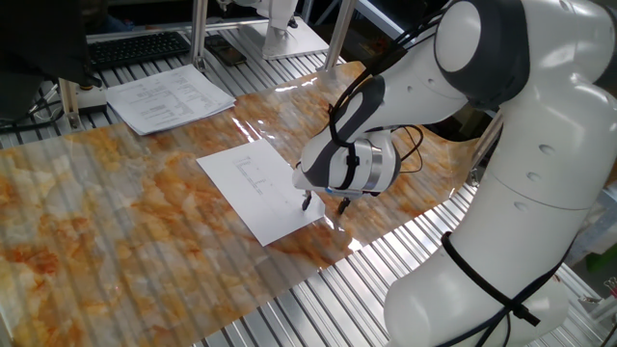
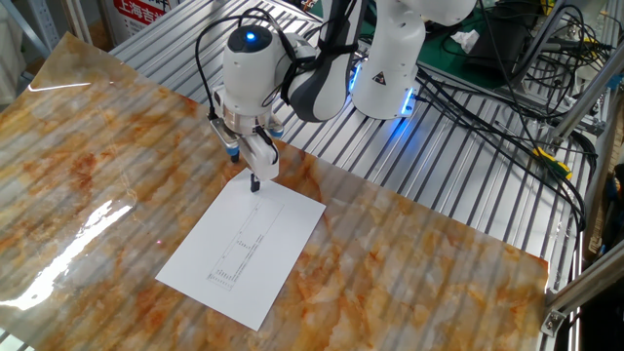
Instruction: Flip over and spread out the paper that is laid flat on the table
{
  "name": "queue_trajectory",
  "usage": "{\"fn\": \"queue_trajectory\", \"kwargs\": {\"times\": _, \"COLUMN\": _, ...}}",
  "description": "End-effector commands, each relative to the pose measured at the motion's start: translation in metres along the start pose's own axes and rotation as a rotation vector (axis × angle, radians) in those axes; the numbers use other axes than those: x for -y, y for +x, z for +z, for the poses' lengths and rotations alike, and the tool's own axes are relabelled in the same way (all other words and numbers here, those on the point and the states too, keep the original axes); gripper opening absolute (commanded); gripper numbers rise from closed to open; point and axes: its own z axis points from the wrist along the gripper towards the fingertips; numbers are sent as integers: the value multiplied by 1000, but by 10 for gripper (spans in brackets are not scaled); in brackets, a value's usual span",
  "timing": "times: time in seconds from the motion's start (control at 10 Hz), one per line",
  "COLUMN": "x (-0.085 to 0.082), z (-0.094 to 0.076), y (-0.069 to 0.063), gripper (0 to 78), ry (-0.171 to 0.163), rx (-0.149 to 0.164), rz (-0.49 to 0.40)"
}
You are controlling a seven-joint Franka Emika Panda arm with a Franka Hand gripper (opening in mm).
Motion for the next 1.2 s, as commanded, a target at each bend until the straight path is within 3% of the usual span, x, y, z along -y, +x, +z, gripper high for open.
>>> {"fn": "queue_trajectory", "kwargs": {"times": 0.1, "x": 0, "z": 1, "y": 0, "gripper": 775, "ry": 12, "rx": 7, "rz": -16}}
{"fn": "queue_trajectory", "kwargs": {"times": 0.5, "x": 0, "z": 1, "y": 0, "gripper": 775, "ry": 30, "rx": 11, "rz": -20}}
{"fn": "queue_trajectory", "kwargs": {"times": 0.6, "x": 0, "z": 1, "y": 0, "gripper": 13, "ry": 30, "rx": 11, "rz": -20}}
{"fn": "queue_trajectory", "kwargs": {"times": 1.2, "x": 0, "z": 1, "y": 0, "gripper": 13, "ry": 30, "rx": 11, "rz": -20}}
